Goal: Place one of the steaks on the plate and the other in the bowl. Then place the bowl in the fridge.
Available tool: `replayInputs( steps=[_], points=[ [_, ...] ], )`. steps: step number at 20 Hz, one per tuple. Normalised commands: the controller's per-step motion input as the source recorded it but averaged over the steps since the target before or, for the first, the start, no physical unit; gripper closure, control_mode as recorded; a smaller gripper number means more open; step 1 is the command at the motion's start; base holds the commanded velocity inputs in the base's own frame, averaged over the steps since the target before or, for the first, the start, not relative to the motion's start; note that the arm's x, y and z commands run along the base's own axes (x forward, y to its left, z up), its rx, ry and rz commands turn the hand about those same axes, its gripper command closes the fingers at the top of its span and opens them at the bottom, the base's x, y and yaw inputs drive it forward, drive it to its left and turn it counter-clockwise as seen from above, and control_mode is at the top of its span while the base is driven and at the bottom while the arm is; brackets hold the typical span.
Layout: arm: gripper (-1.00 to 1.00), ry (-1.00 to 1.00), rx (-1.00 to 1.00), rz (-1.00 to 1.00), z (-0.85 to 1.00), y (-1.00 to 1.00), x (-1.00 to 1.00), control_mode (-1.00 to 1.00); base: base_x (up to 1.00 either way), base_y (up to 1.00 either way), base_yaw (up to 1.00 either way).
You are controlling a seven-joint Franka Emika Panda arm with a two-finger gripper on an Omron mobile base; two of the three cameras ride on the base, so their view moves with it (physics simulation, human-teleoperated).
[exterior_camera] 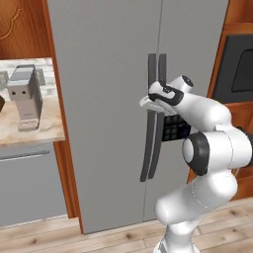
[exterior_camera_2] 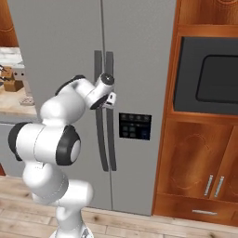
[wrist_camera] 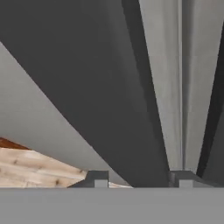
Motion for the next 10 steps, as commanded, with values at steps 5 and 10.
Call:
replayInputs(
  steps=[5,10],
  points=[
    [1.0,-0.06,0.2,0.13,-0.62,1.0,-0.43,-1.0,0.0,0.0,0.0],
    [1.0,-0.04,0.13,0.14,-0.42,1.0,-0.57,-1.0,0.0,0.0,0.0]
  ],
)
